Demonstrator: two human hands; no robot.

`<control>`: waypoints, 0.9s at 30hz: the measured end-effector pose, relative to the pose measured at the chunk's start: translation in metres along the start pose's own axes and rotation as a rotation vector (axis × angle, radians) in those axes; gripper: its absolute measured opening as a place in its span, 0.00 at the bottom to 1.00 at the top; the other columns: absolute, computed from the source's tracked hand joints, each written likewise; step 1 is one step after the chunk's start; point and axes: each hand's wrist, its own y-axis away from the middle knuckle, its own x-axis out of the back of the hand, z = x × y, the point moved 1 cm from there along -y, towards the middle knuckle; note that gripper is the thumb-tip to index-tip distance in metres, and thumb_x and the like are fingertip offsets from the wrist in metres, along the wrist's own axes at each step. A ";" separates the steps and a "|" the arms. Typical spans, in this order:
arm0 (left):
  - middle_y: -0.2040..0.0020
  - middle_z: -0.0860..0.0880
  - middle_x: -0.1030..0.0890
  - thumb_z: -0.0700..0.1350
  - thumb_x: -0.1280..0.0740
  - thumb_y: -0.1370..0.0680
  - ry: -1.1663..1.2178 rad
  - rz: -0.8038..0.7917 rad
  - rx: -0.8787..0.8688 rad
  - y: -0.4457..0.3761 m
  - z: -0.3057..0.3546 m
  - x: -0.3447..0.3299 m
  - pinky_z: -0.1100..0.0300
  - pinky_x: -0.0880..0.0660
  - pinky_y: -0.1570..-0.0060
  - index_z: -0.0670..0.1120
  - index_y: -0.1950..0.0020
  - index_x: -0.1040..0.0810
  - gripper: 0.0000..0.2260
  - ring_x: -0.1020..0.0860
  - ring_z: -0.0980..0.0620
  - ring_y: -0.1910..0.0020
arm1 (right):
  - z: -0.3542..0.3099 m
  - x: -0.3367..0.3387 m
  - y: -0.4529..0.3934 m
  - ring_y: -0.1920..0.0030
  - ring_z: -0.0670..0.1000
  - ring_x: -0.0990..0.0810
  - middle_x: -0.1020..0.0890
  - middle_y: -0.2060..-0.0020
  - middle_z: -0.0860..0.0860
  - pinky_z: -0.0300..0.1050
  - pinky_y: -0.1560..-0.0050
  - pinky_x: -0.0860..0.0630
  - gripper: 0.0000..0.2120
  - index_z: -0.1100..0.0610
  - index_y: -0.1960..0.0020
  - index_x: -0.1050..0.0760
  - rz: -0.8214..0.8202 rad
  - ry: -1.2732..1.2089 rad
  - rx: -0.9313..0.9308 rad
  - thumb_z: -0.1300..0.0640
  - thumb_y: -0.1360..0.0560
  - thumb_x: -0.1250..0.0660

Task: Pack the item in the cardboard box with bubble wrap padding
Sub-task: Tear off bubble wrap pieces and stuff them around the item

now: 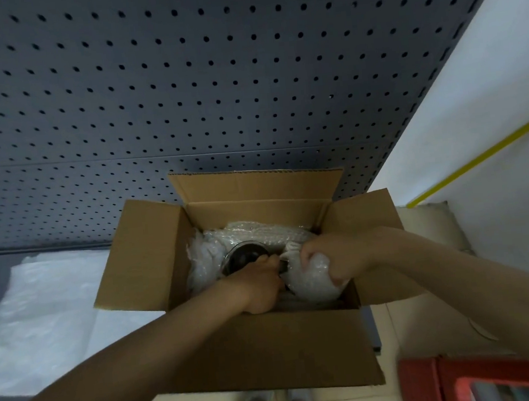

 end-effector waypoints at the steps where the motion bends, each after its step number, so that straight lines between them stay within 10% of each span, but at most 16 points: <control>1: 0.31 0.44 0.37 0.47 0.42 0.18 0.008 -0.018 0.002 -0.002 -0.003 -0.002 0.50 0.36 0.30 0.43 0.32 0.26 0.17 0.36 0.43 0.31 | -0.002 0.000 -0.007 0.51 0.52 0.26 0.25 0.47 0.54 0.39 0.64 0.30 0.25 0.54 0.33 0.30 -0.019 0.030 -0.031 0.67 0.29 0.35; 5: 0.30 0.44 0.38 0.50 0.40 0.21 0.008 -0.077 0.021 -0.007 -0.012 -0.006 0.46 0.34 0.30 0.45 0.30 0.30 0.20 0.37 0.41 0.29 | 0.000 -0.013 -0.037 0.44 0.56 0.21 0.21 0.41 0.58 0.47 0.47 0.22 0.18 0.60 0.35 0.27 0.002 0.190 -0.136 0.63 0.25 0.37; 19: 0.28 0.45 0.44 0.50 0.43 0.19 -0.171 -0.171 -0.106 -0.007 -0.006 0.002 0.44 0.39 0.28 0.52 0.29 0.28 0.18 0.47 0.41 0.28 | -0.006 -0.061 -0.037 0.41 0.58 0.22 0.30 0.33 0.61 0.47 0.44 0.26 0.22 0.63 0.29 0.40 0.365 0.164 -0.306 0.61 0.21 0.40; 27: 0.23 0.44 0.53 0.47 0.44 0.18 -0.229 -0.218 -0.059 -0.007 -0.005 -0.001 0.41 0.42 0.26 0.46 0.27 0.32 0.20 0.55 0.38 0.24 | -0.007 -0.046 -0.027 0.39 0.57 0.26 0.24 0.40 0.58 0.47 0.38 0.31 0.15 0.62 0.38 0.26 0.042 0.207 -0.217 0.55 0.22 0.38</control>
